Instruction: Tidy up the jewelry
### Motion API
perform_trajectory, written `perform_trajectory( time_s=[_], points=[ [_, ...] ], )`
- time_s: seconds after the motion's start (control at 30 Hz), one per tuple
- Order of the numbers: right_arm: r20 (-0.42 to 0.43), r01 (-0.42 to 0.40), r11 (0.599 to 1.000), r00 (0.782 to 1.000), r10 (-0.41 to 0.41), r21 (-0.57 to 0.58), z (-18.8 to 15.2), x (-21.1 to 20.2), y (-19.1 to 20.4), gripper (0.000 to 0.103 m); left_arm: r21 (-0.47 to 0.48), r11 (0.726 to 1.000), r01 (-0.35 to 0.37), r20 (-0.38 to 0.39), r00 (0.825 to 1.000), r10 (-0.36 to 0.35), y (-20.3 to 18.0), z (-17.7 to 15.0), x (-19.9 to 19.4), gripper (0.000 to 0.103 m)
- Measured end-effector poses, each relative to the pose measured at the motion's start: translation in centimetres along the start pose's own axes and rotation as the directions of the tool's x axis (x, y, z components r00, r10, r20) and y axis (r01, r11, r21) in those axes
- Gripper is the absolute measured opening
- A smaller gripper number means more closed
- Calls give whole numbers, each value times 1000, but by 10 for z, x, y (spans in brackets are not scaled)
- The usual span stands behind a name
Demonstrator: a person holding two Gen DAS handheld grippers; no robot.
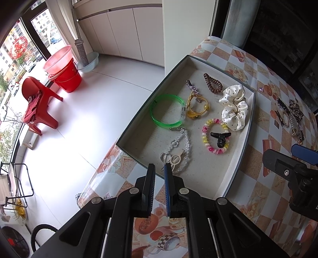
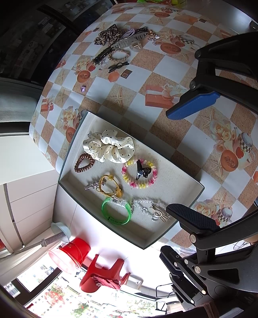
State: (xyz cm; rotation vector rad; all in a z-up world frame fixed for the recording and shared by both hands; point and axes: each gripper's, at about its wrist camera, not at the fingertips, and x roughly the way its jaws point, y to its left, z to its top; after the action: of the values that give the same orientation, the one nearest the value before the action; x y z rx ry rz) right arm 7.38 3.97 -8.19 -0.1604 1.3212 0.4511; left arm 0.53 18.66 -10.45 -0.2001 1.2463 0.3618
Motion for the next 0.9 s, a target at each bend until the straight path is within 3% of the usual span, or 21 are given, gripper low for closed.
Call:
perform_trajectory(
  time_s=[0.9],
  points=[
    [-2,-1,1000,1000,1,-1,0,0,2,88,-16,1000,-2,-6,1000,2,5,-2,1,12]
  ],
)
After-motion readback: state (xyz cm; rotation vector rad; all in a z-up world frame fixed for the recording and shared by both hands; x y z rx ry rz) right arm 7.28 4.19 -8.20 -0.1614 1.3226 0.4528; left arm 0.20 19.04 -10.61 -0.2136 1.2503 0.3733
